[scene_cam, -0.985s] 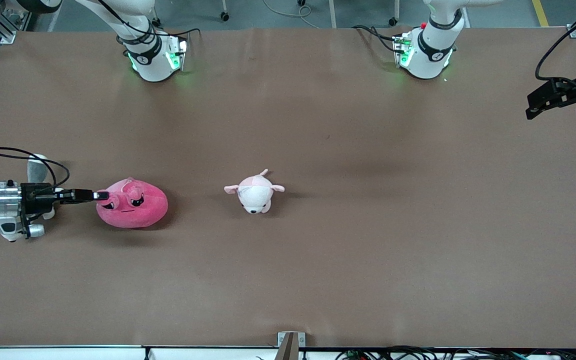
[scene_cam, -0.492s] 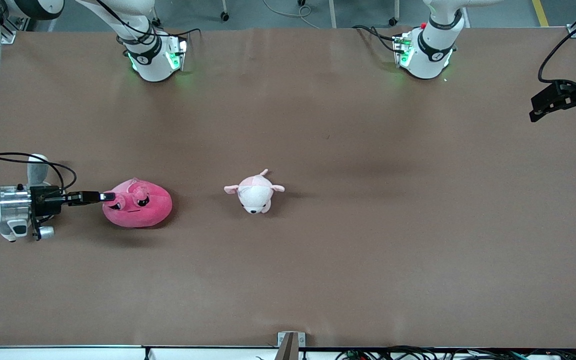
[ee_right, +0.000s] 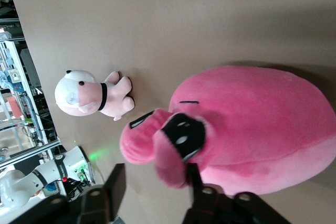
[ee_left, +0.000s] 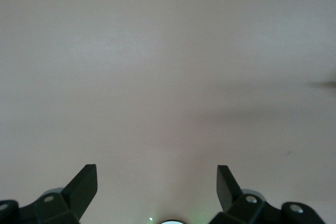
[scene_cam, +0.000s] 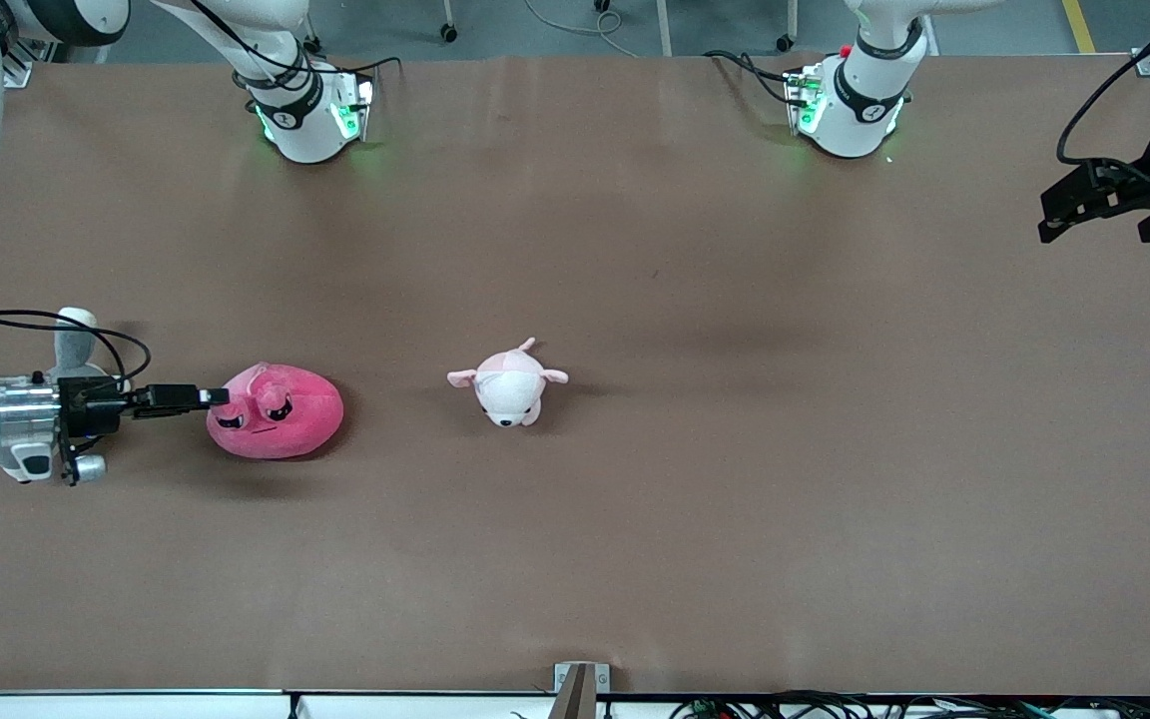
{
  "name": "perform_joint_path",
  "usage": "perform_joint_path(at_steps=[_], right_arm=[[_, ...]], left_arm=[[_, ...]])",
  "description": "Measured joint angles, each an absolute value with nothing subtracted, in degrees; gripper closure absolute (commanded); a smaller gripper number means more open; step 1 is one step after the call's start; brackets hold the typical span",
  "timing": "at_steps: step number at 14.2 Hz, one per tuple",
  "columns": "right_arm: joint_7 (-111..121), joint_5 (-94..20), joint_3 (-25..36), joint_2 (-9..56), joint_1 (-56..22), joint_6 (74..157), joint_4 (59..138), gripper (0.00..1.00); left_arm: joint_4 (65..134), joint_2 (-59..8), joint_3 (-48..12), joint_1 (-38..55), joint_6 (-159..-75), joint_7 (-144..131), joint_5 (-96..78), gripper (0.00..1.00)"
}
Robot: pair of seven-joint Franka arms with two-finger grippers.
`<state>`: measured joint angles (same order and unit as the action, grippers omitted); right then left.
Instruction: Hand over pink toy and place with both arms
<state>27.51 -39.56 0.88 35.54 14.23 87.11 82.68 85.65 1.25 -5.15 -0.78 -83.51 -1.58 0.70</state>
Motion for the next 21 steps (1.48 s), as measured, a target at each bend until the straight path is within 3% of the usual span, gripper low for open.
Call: perform_joint_path(at_steps=[5,13,21], right_arm=[[23.4,-31.1,1.3,32.8,14.3,86.7,77.3,0.0],[12.9,-17.4,0.8,19.5,13.7,86.1,75.5,0.0],[6.6,-3.0,0.3,13.7,5.2,86.6,72.8,0.0]], left_arm=[[86.5,1.7,-5.8,-0.8,-83.3,-1.6,-0.2,0.0],[87.2,2.8,-6.3,-0.8,-82.8,-1.6,-0.2,0.0],[87.7,2.8,-6.2,-1.1,-83.2,-1.6,-0.2,0.0]])
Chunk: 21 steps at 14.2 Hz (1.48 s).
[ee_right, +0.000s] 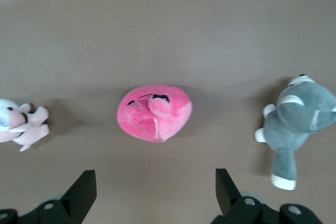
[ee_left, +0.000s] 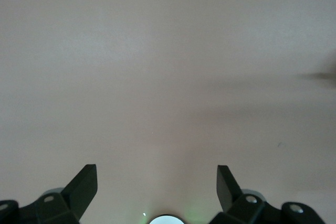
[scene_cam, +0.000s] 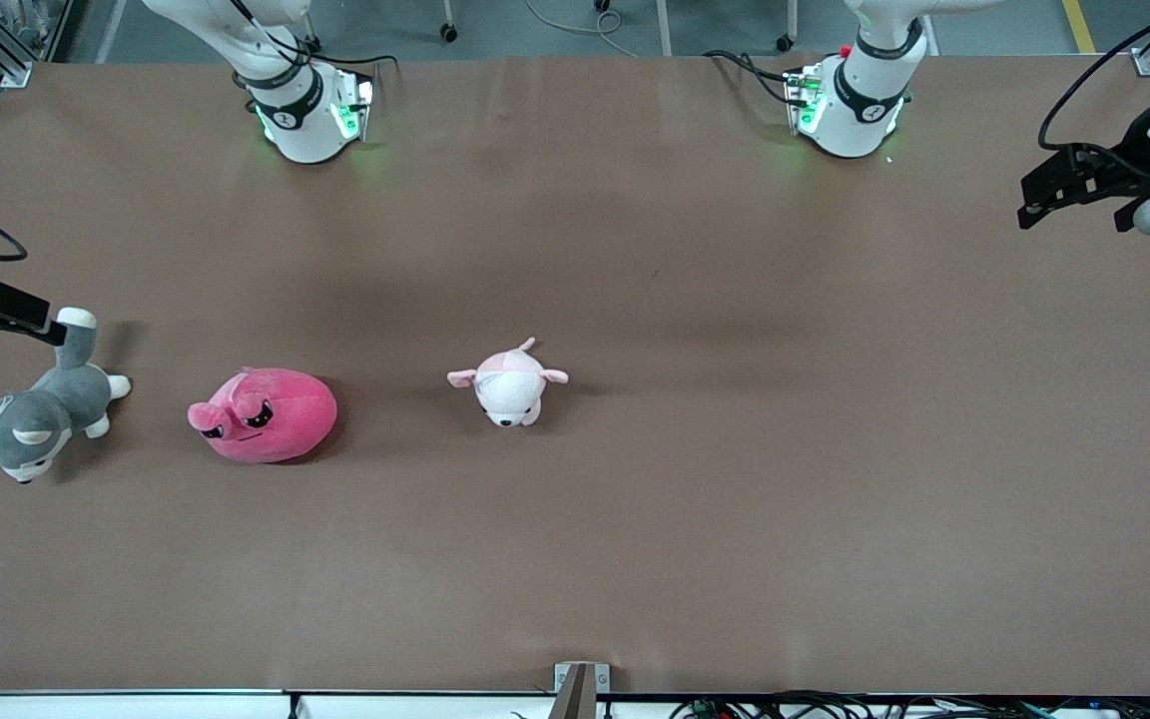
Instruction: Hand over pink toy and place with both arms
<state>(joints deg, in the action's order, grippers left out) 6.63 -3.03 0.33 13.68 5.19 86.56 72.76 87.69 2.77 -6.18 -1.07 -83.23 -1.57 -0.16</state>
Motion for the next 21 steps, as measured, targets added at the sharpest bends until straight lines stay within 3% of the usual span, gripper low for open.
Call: perform_joint_path(at_steps=[12,21], right_arm=[[0.3,0.5,0.3,11.5,5.0,88.2,71.9,0.0],[0.3,0.5,0.2,2.7,5.0,90.1,82.9,0.0]], left_arm=[[87.7,2.8,-6.2,-1.1,-83.7,-1.6,-0.2,0.0],[87.1,2.8,-6.1,-1.2,-83.9,-1.5,1.1,0.0]])
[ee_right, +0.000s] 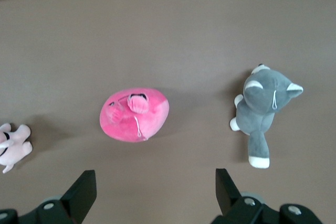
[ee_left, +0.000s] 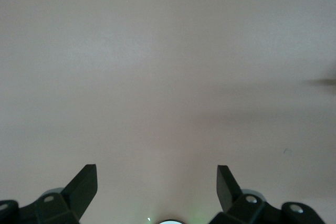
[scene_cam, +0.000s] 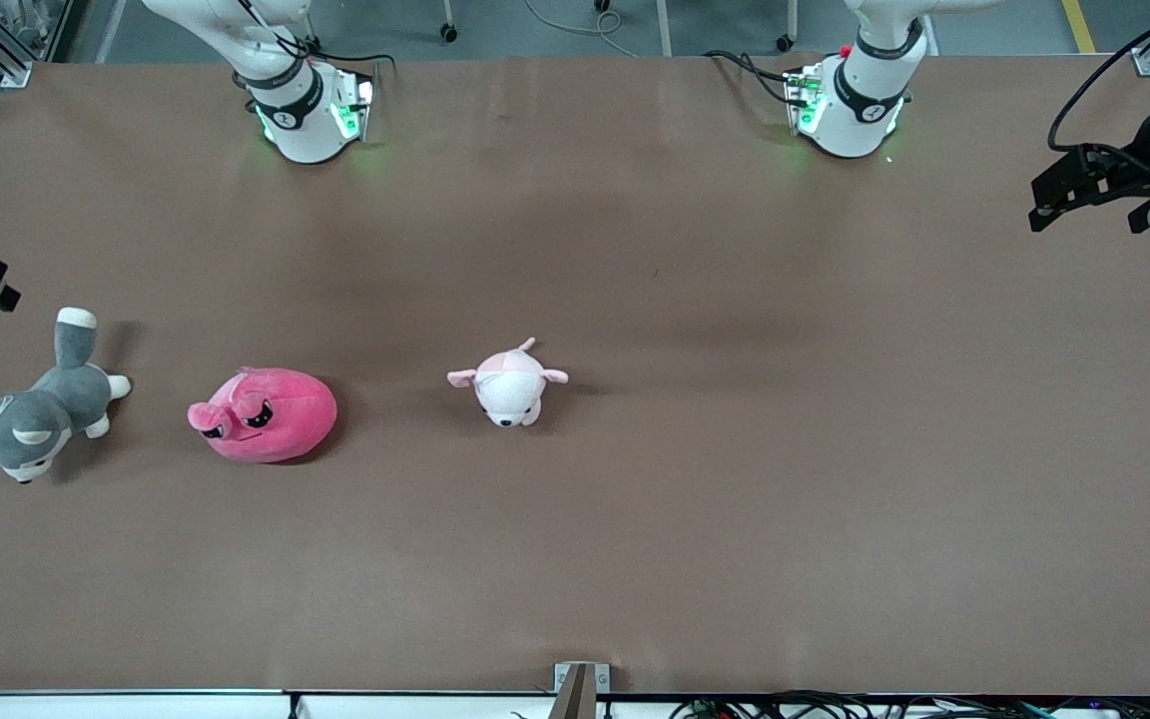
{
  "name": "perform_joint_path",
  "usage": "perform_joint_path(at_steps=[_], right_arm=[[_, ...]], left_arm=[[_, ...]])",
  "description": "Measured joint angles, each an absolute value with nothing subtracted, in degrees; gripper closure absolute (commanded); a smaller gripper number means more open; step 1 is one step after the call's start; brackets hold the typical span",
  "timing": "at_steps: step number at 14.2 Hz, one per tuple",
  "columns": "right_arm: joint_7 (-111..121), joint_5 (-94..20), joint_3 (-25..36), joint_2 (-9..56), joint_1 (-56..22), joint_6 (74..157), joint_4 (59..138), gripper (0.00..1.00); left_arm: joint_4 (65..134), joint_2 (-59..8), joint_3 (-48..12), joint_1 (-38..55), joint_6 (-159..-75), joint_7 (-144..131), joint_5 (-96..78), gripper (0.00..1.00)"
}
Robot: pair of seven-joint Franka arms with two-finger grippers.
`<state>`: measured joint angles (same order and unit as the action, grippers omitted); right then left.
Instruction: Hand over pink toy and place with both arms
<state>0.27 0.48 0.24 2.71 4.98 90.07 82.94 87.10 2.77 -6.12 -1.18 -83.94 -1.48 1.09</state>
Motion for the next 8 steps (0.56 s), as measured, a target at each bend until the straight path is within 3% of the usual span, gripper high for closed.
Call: perform_joint_path(at_steps=[8], right_arm=[[0.6,0.5,0.4,-4.6,5.0,95.8,94.8,0.0]], left_arm=[[87.0,2.8,-6.1,-1.2,-83.9,-1.4,1.1,0.0]])
